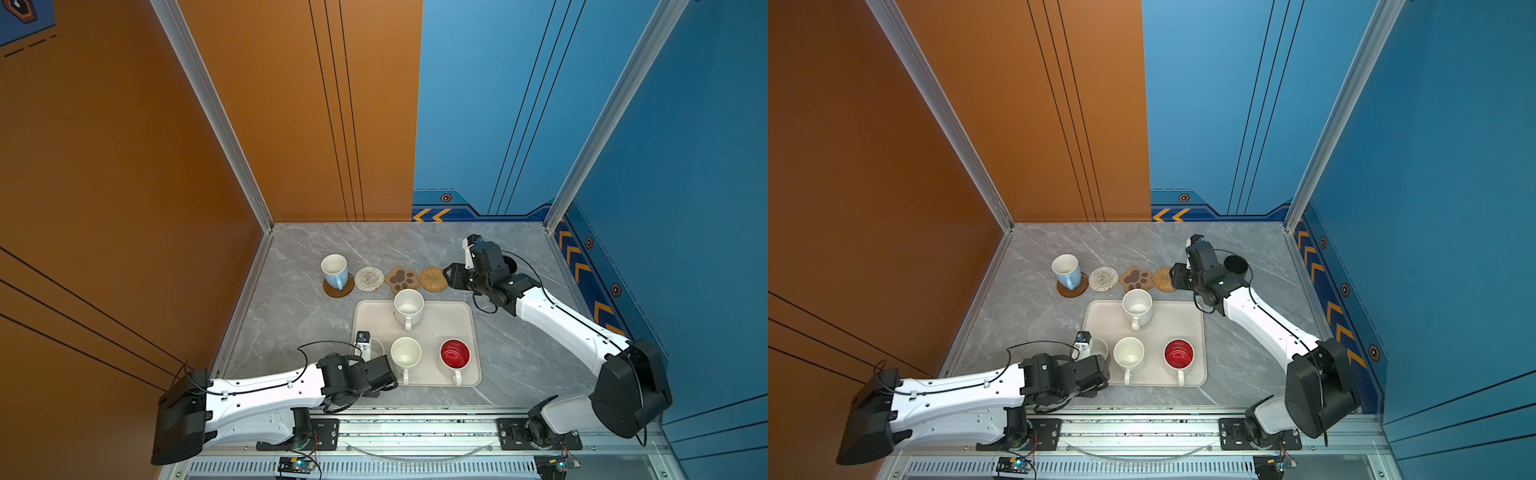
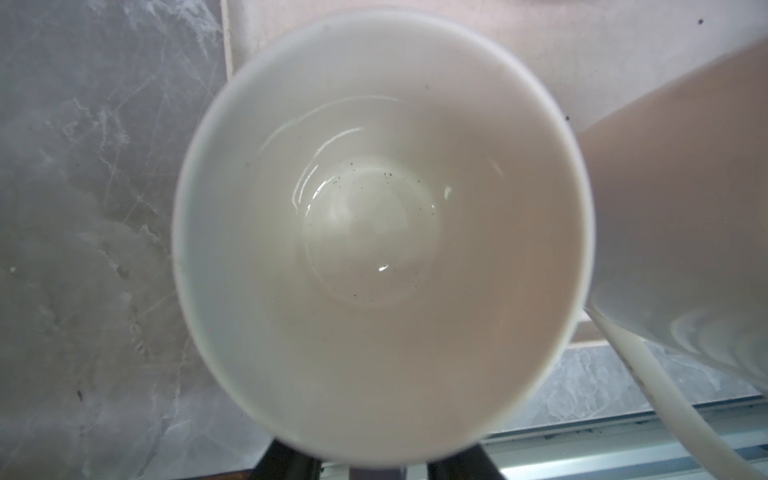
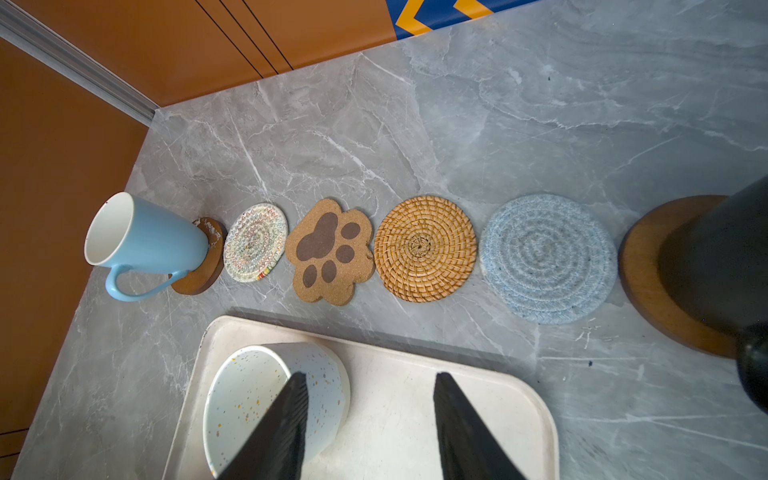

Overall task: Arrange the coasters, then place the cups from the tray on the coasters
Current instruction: 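Lower the left gripper and close it on the white mug's rim, then lift the white mug off the tray with the left gripper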

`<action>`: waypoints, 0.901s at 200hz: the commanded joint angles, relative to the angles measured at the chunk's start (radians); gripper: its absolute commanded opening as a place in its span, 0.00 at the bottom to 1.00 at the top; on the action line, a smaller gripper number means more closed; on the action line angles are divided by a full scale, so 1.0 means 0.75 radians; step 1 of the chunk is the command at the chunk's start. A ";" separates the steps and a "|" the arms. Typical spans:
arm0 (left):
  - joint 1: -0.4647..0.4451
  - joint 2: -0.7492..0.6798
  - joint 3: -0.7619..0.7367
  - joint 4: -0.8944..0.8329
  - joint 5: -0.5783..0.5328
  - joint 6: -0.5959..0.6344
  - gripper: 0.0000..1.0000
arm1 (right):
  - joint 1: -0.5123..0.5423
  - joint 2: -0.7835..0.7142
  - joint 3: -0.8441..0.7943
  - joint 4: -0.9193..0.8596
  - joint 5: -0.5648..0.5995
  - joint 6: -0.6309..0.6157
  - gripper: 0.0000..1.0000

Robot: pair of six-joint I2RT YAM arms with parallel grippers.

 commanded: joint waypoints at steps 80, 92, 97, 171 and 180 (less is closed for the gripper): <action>0.049 0.001 -0.046 0.013 -0.061 -0.041 0.28 | 0.008 0.038 0.046 -0.007 0.012 -0.006 0.48; 0.051 0.001 -0.053 0.026 -0.057 -0.037 0.27 | 0.008 0.038 0.046 -0.007 0.012 -0.007 0.48; 0.053 -0.001 -0.056 0.032 -0.057 -0.038 0.27 | 0.007 0.038 0.045 -0.006 0.012 -0.007 0.48; 0.074 -0.003 -0.049 0.047 -0.064 -0.010 0.02 | 0.006 0.044 0.050 -0.009 0.012 -0.008 0.48; 0.077 -0.005 -0.044 0.046 -0.071 -0.003 0.00 | 0.006 0.045 0.050 -0.008 0.011 -0.009 0.48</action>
